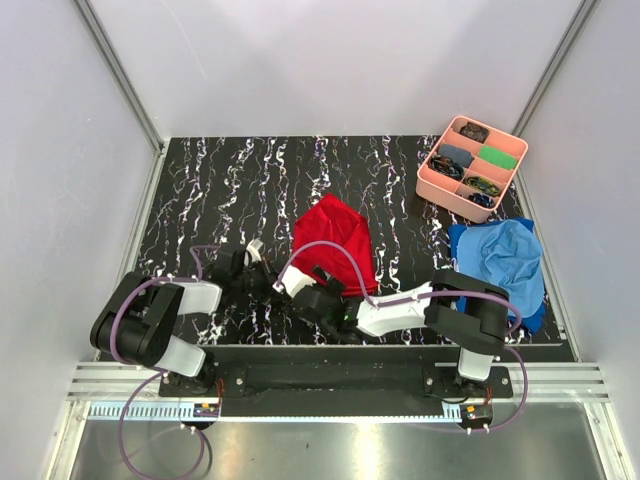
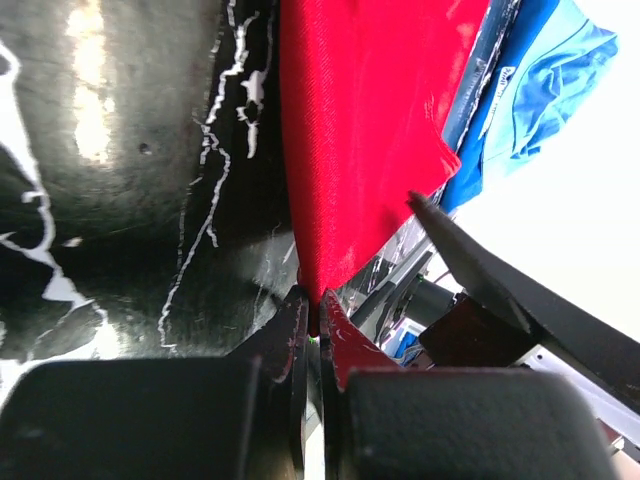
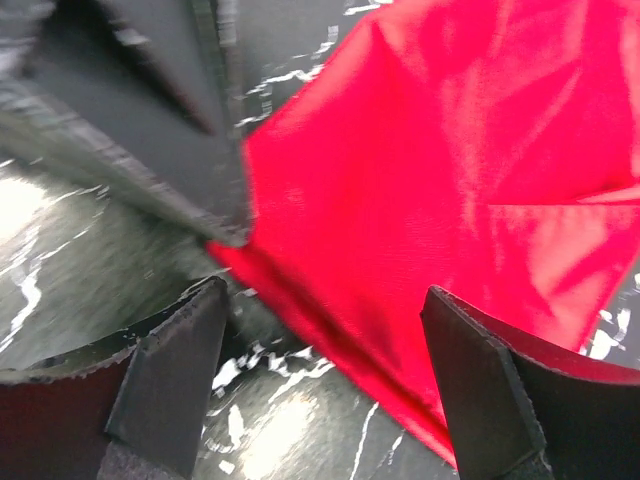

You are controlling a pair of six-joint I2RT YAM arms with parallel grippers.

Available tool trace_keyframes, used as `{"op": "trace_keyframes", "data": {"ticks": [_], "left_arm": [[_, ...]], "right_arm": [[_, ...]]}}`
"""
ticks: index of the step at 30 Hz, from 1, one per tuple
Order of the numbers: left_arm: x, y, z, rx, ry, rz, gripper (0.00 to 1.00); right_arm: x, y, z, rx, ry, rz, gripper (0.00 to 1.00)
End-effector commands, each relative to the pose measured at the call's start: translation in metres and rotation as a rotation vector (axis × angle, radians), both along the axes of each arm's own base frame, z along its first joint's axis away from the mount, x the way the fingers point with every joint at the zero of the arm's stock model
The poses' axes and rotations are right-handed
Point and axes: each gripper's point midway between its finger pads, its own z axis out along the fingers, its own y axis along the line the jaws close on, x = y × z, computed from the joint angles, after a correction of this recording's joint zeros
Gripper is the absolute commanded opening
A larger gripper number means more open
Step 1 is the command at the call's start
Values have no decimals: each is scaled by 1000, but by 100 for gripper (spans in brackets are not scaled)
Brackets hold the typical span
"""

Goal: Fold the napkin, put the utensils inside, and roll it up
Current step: Roll the napkin at the center of the board.

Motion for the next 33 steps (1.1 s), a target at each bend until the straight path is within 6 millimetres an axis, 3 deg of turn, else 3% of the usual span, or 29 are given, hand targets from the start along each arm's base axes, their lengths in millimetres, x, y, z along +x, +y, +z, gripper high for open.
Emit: {"op": "trace_keyframes", "data": {"ticks": [1,6,17,27,29,33], "left_arm": [[6,-1,17,-26,-66,-33,0],[8,2,17,-26,-60,-25,0],[15,9,19,-16,-72,-8,0],[18,12,20,-4,-97,-14,0],[18,14,19,9,-102,-13,6],[21,19,21,42,-139,-2,34]], "right_arm": [[15,-11,3,-63,-107,-92,86],[16,-21,-3,-103,-137,-127,78],[3,-21,-5,-147,-183,-87,68],[-5,-16,-20,-185,-160,-29,30],[-8,-11,-22,-176,-129,-3,23],[-14,-8,-21,-164,-80,45,13]]}}
